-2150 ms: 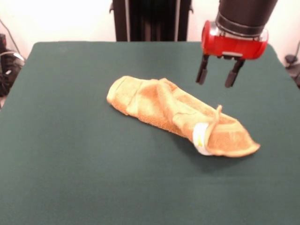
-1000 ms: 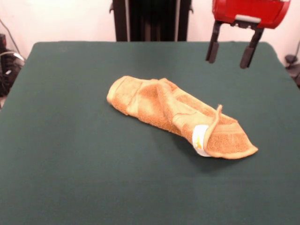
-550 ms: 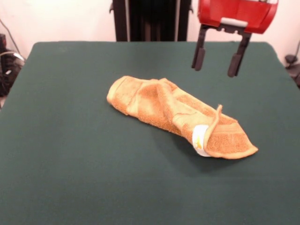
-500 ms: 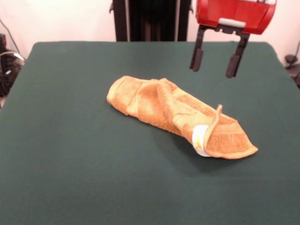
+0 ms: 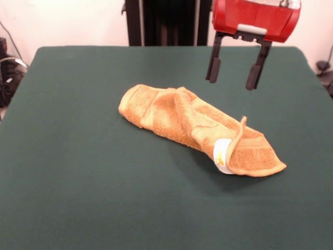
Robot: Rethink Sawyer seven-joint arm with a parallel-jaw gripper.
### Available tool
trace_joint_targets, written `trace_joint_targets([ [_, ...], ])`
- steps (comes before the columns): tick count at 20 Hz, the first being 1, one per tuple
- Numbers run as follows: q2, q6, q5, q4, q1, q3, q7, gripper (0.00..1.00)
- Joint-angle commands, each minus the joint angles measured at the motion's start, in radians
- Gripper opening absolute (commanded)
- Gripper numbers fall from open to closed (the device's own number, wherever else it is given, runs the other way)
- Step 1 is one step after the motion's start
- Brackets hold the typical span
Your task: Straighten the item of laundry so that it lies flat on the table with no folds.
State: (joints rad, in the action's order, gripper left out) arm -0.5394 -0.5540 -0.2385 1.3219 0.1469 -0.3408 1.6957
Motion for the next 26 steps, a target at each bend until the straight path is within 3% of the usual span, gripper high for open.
trace_joint_targets([
  [1, 0.077, -0.004, 0.008, 0.123, 0.022, 0.132, 0.161, 1.0],
  [26, 0.12, 0.009, 0.028, 0.11, 0.021, 0.148, 0.156, 1.0],
])
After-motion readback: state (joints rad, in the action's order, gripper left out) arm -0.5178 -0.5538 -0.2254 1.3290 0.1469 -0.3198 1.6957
